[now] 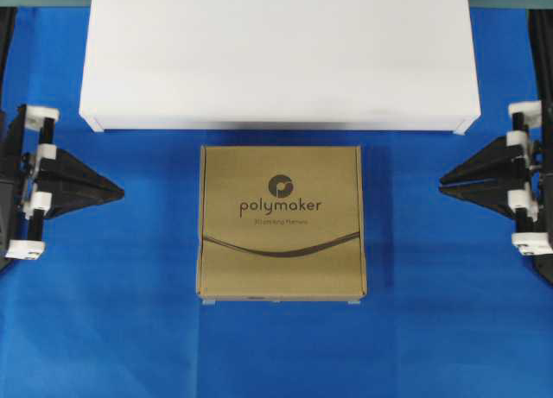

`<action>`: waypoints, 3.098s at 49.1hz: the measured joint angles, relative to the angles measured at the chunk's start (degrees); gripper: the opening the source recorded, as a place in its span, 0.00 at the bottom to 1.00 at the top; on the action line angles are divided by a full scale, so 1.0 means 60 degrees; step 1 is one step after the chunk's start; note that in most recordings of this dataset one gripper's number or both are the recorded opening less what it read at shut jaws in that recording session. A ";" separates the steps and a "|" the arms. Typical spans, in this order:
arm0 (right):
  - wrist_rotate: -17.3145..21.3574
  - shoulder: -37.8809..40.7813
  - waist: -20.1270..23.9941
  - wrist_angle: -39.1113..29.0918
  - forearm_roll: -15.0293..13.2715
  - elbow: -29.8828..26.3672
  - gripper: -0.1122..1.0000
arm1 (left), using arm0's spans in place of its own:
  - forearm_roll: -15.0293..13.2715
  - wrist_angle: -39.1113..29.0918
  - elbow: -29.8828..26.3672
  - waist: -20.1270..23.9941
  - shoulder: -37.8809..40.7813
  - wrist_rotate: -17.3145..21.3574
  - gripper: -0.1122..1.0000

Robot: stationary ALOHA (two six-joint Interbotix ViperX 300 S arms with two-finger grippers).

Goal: Place the cardboard box on the stand after clamping it between your arms.
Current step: 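Raise both grippers and swing them inward toward the box sides, then move both grippers in to press against the box's left and right sides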

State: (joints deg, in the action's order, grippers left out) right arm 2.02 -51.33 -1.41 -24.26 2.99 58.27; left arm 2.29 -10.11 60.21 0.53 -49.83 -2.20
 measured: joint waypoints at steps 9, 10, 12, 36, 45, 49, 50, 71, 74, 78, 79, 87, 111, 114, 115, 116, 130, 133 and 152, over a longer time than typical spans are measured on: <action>0.0000 0.0688 -0.0059 -0.1582 -0.0059 -0.0322 0.13 | 0.0000 -0.1436 -0.0483 0.0000 0.0439 0.0059 0.11; 0.0000 0.0747 -0.0044 -0.1641 -0.0059 -0.0322 0.13 | 0.0000 -0.1567 -0.0527 0.0000 0.0527 0.0044 0.11; 0.0000 0.0879 -0.0059 -0.1743 -0.0059 -0.0337 0.13 | 0.0015 -0.1802 -0.0586 0.0015 0.0688 0.0059 0.11; 0.0000 0.2373 -0.0220 -0.2725 -0.0117 -0.0410 0.70 | 0.0044 -0.2783 -0.1084 0.0088 0.2681 0.0059 0.50; 0.0000 0.2886 -0.0220 -0.2739 -0.0132 -0.0396 0.99 | 0.0044 -0.2432 -0.1069 0.0103 0.3193 0.0000 0.88; 0.0000 0.3149 -0.0205 -0.2651 -0.0176 -0.0352 0.98 | 0.0044 -0.2183 -0.1069 0.0117 0.3545 -0.0015 0.86; 0.0000 0.3223 -0.0220 -0.2593 -0.0176 -0.0308 0.98 | 0.0044 -0.2109 -0.1069 0.0103 0.3647 0.0000 0.86; 0.0000 0.5200 -0.0220 -0.0059 -0.0190 0.0059 0.98 | 0.0059 -0.0439 -0.1245 0.0308 0.6152 -0.0015 0.86; 0.0000 0.5625 -0.0220 0.0381 -0.0176 0.0044 0.98 | 0.0059 -0.0278 -0.1362 0.0337 0.6460 0.0015 0.86; -0.0015 0.6196 -0.0205 0.0908 -0.0176 -0.0044 0.98 | 0.0059 -0.0161 -0.1538 0.0366 0.6738 0.0015 0.86; -0.0015 0.6343 -0.0205 0.1025 -0.0190 -0.0088 0.98 | 0.0044 -0.0146 -0.1567 0.0366 0.6797 0.0015 0.86; -0.0117 0.7354 -0.0132 0.1655 -0.0190 -0.0557 0.98 | 0.0059 -0.0088 -0.1890 0.0381 0.7280 0.0044 0.86; -0.0674 0.8613 -0.0103 0.2065 -0.0234 -0.1611 0.98 | 0.0073 0.0073 -0.2695 0.0410 0.8159 0.0044 0.86; -0.0674 0.8628 -0.0103 0.2065 -0.0234 -0.1597 0.98 | 0.0073 0.0073 -0.2695 0.0410 0.8174 0.0029 0.86; -0.0674 0.8613 -0.0103 0.2065 -0.0249 -0.1597 0.98 | 0.0073 0.0073 -0.2695 0.0410 0.8188 0.0044 0.86; -0.0688 0.8628 -0.0103 0.2080 -0.0234 -0.1597 0.98 | 0.0073 0.0073 -0.2695 0.0410 0.8174 0.0044 0.86; -0.0688 0.8613 -0.0117 0.2080 -0.0234 -0.1685 0.98 | 0.0088 0.0000 -0.2783 0.0410 0.8174 0.0044 0.86; -0.0674 0.8613 -0.0117 0.1978 -0.0205 -0.1802 0.98 | 0.0103 -0.0073 -0.2827 0.0439 0.8115 0.0059 0.86; -0.0703 0.6841 -0.0117 -0.1699 0.0073 -0.3354 0.98 | 0.0117 -0.3105 -0.4380 0.0439 0.6665 0.0073 0.86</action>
State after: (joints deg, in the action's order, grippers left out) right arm -2.20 -10.28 -2.11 -34.45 3.43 38.14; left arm 2.99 -28.74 33.93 3.16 -9.84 -1.76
